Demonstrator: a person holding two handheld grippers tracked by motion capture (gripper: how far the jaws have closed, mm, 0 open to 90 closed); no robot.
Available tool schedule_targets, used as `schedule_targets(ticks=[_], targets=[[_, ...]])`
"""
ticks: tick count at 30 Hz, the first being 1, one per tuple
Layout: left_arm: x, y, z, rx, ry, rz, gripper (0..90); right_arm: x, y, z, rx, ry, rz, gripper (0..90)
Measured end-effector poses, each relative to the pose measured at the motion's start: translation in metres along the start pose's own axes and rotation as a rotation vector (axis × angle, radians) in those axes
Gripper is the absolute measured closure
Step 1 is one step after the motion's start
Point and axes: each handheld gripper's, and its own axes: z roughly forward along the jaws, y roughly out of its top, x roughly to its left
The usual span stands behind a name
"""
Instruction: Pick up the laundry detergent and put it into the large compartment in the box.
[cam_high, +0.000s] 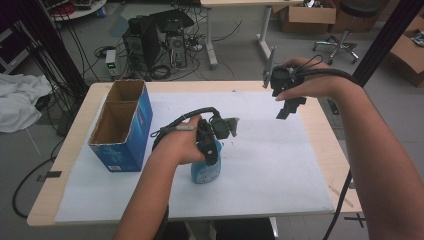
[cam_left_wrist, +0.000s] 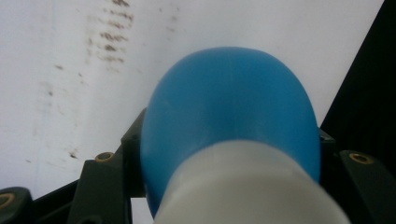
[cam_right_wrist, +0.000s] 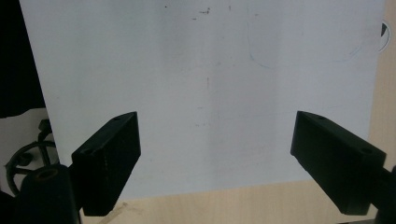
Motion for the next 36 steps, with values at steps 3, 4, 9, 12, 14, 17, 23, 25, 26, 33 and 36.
schedule_targets(ticks=[3,4,9,12,14,17,23,25,26,33,36], targets=[[0.003,-0.003,-0.008,-0.003,-0.019,-0.037,39.3,0.001,-0.001,-0.001,0.001,-0.002,0.005,16.0],[0.004,-0.004,-0.011,-0.005,-0.023,-0.044,39.2,0.001,-0.001,-0.002,0.000,-0.003,0.006,16.0],[0.011,-0.011,-0.033,-0.037,-0.033,-0.092,39.2,0.003,-0.004,-0.002,-0.003,-0.005,0.007,16.0],[0.017,-0.014,-0.050,-0.030,-0.023,-0.125,39.2,0.003,-0.005,-0.002,-0.001,-0.005,0.007,16.0],[0.022,-0.018,-0.064,-0.027,-0.013,-0.144,39.2,0.003,-0.006,-0.002,-0.001,-0.005,0.003,16.0],[0.029,-0.025,-0.086,-0.037,-0.012,-0.177,39.1,0.004,-0.006,-0.001,0.001,-0.003,0.006,16.0],[0.043,-0.039,-0.125,-0.035,0.012,-0.261,39.1,0.003,-0.005,0.002,0.005,0.000,0.003,16.0],[0.046,-0.042,-0.131,-0.038,0.012,-0.287,39.2,0.003,-0.004,0.003,0.009,0.002,0.001,16.0],[0.049,-0.044,-0.134,-0.038,0.011,-0.304,39.2,0.003,-0.004,0.003,0.009,0.002,0.001,16.0],[0.072,-0.063,-0.166,-0.055,0.005,-0.473,39.1,0.005,0.002,0.005,0.017,0.002,-0.015,16.0],[0.078,-0.069,-0.173,-0.062,0.002,-0.505,39.1,0.006,0.003,0.006,0.017,0.005,-0.013,16.0]])
